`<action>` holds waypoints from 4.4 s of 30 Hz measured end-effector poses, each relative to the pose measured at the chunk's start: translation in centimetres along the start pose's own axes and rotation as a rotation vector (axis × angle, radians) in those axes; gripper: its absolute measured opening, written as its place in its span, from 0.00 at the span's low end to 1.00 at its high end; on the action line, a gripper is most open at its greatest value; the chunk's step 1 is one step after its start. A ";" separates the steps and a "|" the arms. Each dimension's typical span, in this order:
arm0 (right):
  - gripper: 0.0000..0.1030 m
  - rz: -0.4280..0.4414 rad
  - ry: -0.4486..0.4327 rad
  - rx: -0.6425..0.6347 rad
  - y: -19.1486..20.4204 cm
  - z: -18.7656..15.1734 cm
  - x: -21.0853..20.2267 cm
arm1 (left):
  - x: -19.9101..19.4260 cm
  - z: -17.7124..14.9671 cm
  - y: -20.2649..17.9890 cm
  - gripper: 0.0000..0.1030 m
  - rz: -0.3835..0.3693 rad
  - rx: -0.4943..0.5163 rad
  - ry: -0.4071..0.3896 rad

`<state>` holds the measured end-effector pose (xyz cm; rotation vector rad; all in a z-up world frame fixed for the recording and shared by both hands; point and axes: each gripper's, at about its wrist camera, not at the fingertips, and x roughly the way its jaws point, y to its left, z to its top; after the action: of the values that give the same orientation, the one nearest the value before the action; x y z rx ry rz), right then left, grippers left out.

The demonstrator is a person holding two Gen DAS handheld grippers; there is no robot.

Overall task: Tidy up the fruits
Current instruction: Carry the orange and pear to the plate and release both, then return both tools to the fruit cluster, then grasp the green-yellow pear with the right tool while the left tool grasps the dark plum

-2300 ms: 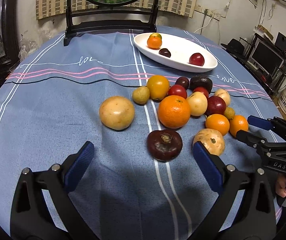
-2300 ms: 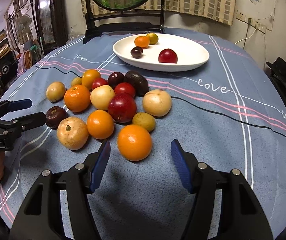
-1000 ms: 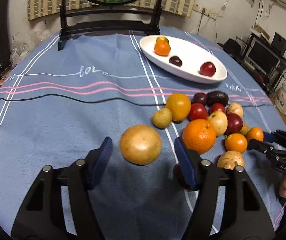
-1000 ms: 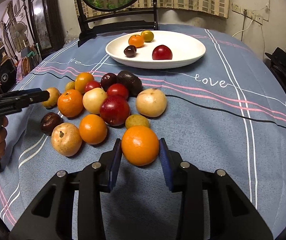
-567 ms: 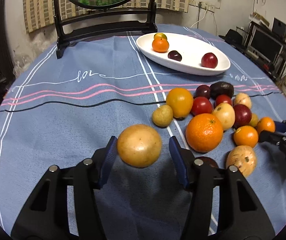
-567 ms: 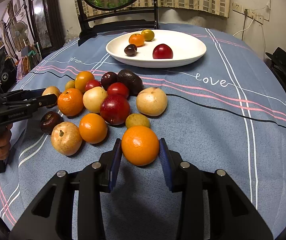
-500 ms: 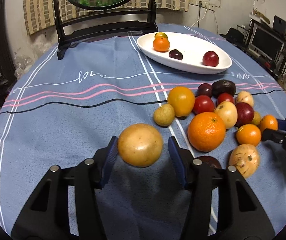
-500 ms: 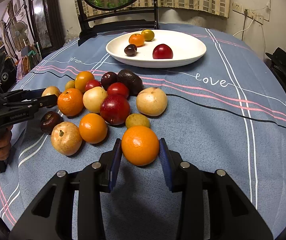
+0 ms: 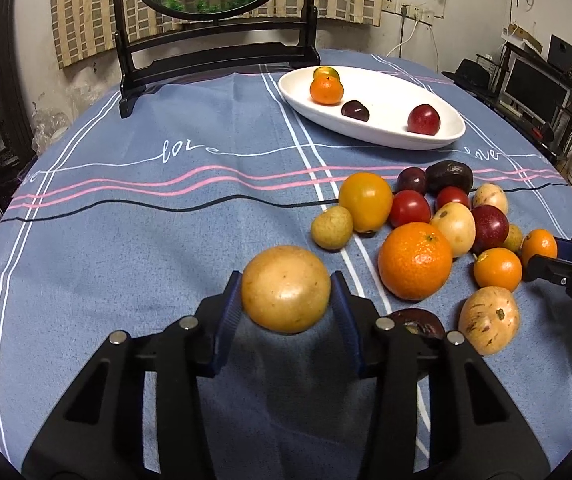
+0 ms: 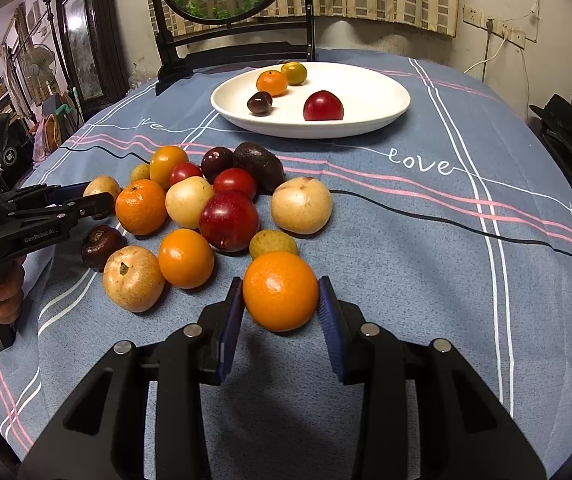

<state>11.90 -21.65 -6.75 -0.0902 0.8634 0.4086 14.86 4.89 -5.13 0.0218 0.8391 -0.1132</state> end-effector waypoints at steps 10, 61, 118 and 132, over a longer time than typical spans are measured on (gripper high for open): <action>0.37 0.168 -0.087 0.076 -1.0 1.0 -2.0 | -3.2 2.6 -0.8 0.43 -0.126 -0.003 -0.065; 0.75 0.197 -0.173 0.150 -2.5 6.1 -0.9 | -4.9 1.6 -1.8 0.98 -0.077 -0.122 -0.151; 0.28 -0.064 -0.009 -0.051 1.1 2.3 2.5 | -5.1 -2.1 -4.7 0.91 -0.066 0.035 -0.119; 0.28 -0.023 -0.043 0.013 0.3 2.6 0.8 | -2.8 -2.1 -4.6 0.62 -0.154 0.067 0.014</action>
<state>14.10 -20.46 -5.59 -0.0789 0.8217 0.3826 10.93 0.68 -4.38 0.0210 0.8502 -0.2865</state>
